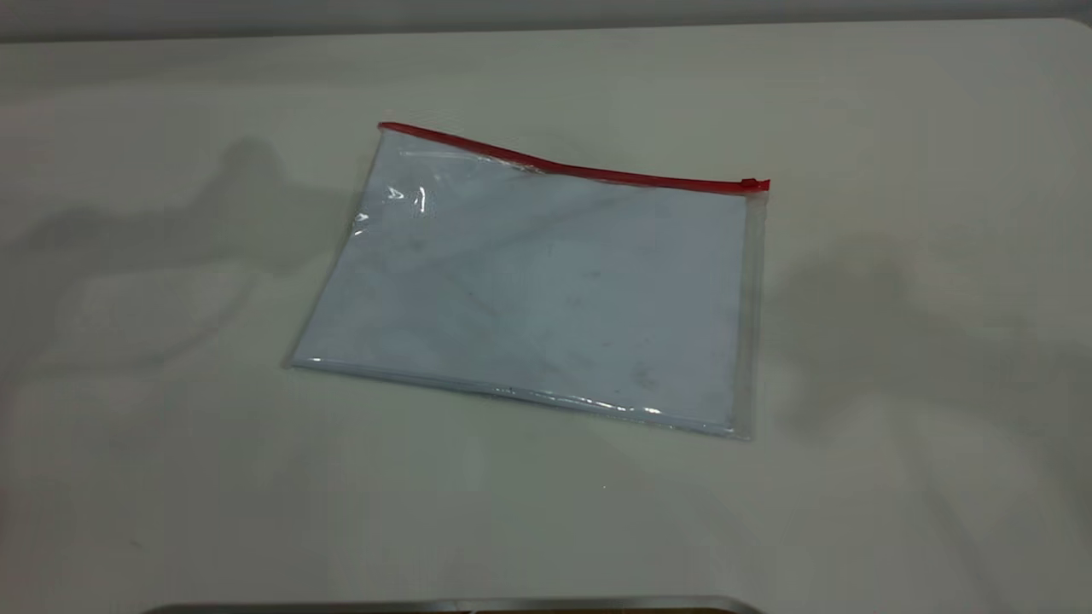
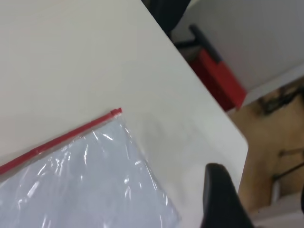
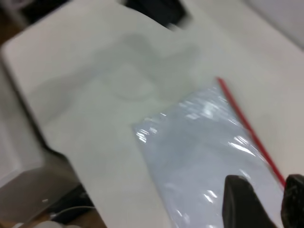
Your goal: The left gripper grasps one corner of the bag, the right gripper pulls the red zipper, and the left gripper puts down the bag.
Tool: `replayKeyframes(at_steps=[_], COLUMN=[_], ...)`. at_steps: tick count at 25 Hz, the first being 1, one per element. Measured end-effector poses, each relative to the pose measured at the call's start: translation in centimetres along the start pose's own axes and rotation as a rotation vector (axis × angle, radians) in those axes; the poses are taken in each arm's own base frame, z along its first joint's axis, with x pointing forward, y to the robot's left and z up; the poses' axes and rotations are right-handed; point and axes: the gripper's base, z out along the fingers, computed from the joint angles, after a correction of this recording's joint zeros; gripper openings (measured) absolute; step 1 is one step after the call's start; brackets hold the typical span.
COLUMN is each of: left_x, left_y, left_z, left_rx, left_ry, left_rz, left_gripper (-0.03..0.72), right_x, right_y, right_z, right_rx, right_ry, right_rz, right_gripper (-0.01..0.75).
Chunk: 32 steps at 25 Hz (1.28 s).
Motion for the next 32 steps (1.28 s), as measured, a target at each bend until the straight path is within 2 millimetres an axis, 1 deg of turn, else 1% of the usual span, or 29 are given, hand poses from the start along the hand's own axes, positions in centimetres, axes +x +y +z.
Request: replayKeyframes(at_steps=[2, 4, 5, 6, 8, 9, 11, 13, 15, 16, 18, 21, 23, 24, 27, 30, 32], left_x=[-1.4, -2.2, -2.4, -2.4, -2.2, -1.9, -1.0, 0.1, 1.4, 2.5, 4.4, 8.4, 11.2, 12.9, 17.1, 20.6, 22.5], left_y=[-4.4, -8.1, -10.6, -12.7, -16.3, -18.2, -21.1, -23.7, -25.4, -26.2, -26.9, -26.4, -25.8, -25.2, -24.2, -23.5, -23.4], left_z=[-2.3, -4.3, -5.6, -6.7, -8.6, -9.6, -11.3, -13.0, -14.0, -14.4, -14.8, -14.4, -14.0, -13.6, -12.6, -11.8, -11.5], left_rx=[-0.06, -0.126, -0.177, -0.226, -0.323, -0.372, -0.488, -0.603, -0.681, -0.724, -0.78, -0.838, -0.869, -0.879, -0.899, -0.915, -0.922], left_ry=[0.029, 0.044, 0.055, 0.062, 0.07, 0.066, 0.069, 0.055, 0.04, 0.035, 0.036, 0.083, 0.121, 0.153, 0.209, 0.249, 0.252], left_rz=[0.082, 0.145, 0.184, 0.211, 0.248, 0.266, 0.274, 0.261, 0.233, 0.209, 0.17, 0.069, 0.012, -0.026, -0.103, -0.139, -0.15], left_gripper=[0.465, 0.465, 0.465, 0.465, 0.465, 0.465, 0.465, 0.465, 0.465, 0.465, 0.465, 0.465, 0.465, 0.465, 0.465, 0.465, 0.465], right_x=[0.6, 1.8, 2.8, 4.0, 6.7, 8.3, 11.4, 14.6, 17.2, 18.6, 21.0, 24.9, 26.9, 27.3, 27.4, 27.9, 28.1], right_y=[1.5, 2.8, 3.5, 4.2, 5.5, 6.2, 7.1, 7.8, 8.2, 8.3, 8.6, 9.0, 9.3, 9.4, 9.7, 9.7, 9.7], right_z=[-2.9, -5.1, -6.1, -6.9, -7.9, -8.2, -8.3, -7.9, -7.2, -6.7, -5.5, -3.5, -2.7, -2.6, -3.1, -3.0, -3.0], right_rx=[0.102, 0.194, 0.241, 0.282, 0.341, 0.365, 0.407, 0.445, 0.464, 0.464, 0.454, 0.435, 0.436, 0.444, 0.484, 0.508, 0.514], right_ry=[-0.005, -0.001, 0.005, 0.015, 0.037, 0.054, 0.095, 0.147, 0.199, 0.227, 0.275, 0.358, 0.378, 0.373, 0.285, 0.232, 0.225], right_rz=[0.055, 0.128, 0.156, 0.175, 0.221, 0.233, 0.25, 0.261, 0.274, 0.289, 0.337, 0.428, 0.469, 0.479, 0.471, 0.457, 0.452], right_gripper=[0.25, 0.25, 0.25, 0.25, 0.25, 0.25, 0.25, 0.25, 0.25, 0.25, 0.25, 0.25, 0.25, 0.25, 0.25, 0.24, 0.236])
